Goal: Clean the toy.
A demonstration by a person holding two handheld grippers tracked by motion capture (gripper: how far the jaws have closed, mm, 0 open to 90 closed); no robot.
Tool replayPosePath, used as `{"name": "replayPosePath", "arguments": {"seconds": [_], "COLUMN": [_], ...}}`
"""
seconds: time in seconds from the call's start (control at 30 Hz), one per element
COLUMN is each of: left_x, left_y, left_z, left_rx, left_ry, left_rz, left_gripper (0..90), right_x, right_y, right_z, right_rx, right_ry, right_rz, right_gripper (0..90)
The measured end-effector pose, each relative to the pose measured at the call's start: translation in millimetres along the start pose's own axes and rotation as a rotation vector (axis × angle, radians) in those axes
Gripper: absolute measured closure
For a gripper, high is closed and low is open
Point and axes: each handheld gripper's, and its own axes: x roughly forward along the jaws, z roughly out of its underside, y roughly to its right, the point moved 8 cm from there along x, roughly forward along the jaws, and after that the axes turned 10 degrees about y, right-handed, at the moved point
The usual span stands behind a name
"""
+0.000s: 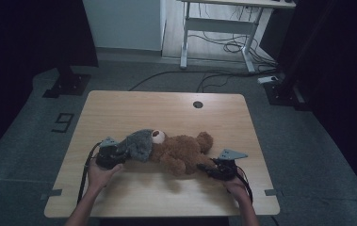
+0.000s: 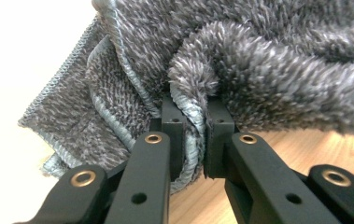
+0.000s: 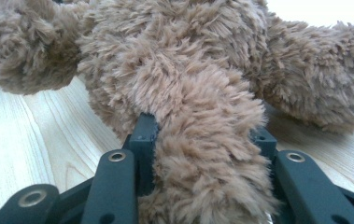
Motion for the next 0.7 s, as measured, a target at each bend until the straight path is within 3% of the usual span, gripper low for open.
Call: {"name": "replayPosePath", "arguments": {"seconds": [0.1, 0.17, 0.33, 0.47, 0.53, 0.63, 0.7], "left_x": [2.1, -1.1, -15.1, -9.8, -0.7, 26.4, 40.4], "left_y": [-5.2, -6.6, 10.8, 35.2, 46.5, 60.9, 63.5], "left_z": [1.4, -4.9, -50.3, -87.8, -99.8, -109.0, -107.8], "left_rx": [-0.005, -0.009, 0.046, 0.084, 0.110, 0.156, 0.155], "left_ry": [-0.011, 0.014, 0.136, 0.203, 0.204, 0.142, 0.100], "left_rz": [-0.020, -0.029, -0.031, 0.010, 0.020, 0.018, 0.020], "left_gripper": [81.3, 81.3, 81.4, 81.3, 81.2, 81.0, 81.0], "right_x": [0.6, 0.2, -0.2, -0.8, -0.6, -1.0, -1.7], "right_y": [0.5, 0.6, 2.9, 3.4, 3.1, 3.5, 3.7], "right_z": [0.4, 0.3, 0.9, 1.0, 0.9, 0.9, 0.6], "right_rx": [0.003, -0.001, -0.017, -0.022, -0.023, -0.023, -0.024], "right_ry": [0.001, -0.001, -0.005, -0.007, -0.006, -0.007, -0.007], "right_rz": [-0.001, 0.001, 0.015, 0.019, 0.021, 0.021, 0.020], "right_gripper": [57.3, 57.4, 57.3, 57.4, 57.4, 57.3, 57.2]}}
